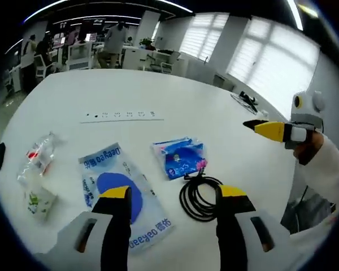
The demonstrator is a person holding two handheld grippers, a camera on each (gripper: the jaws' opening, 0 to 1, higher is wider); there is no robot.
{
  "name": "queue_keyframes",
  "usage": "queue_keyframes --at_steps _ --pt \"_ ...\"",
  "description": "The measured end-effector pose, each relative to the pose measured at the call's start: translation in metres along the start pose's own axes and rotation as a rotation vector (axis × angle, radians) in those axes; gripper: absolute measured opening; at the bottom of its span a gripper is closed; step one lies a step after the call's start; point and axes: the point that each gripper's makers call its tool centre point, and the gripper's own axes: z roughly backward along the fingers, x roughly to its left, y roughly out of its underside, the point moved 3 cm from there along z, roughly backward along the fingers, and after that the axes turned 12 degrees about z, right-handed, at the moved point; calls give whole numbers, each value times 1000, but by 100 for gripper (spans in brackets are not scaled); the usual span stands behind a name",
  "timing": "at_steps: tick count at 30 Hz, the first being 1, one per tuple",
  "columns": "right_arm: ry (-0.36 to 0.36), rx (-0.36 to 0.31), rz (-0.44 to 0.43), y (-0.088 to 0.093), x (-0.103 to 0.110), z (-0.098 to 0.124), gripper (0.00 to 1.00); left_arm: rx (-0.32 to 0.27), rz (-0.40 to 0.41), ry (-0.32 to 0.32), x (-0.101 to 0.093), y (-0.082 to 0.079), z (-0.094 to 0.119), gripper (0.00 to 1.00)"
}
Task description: Arrange the tabletop items into an orderly group along one side of the table until the central work area is clear of visible clutter.
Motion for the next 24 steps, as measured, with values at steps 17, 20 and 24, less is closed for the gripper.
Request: queue_keyframes --at_steps 17,20,24 --pt "-109 -116 -206 3 23 4 88 -2 45 20 15 9 6 64" --pt "-97 -77 -239 29 26 6 86 -3 75 10 20 23 11 64" --pt "-96 -44 -305 55 36 13 85 -6 120 -15 28 44 17 62"
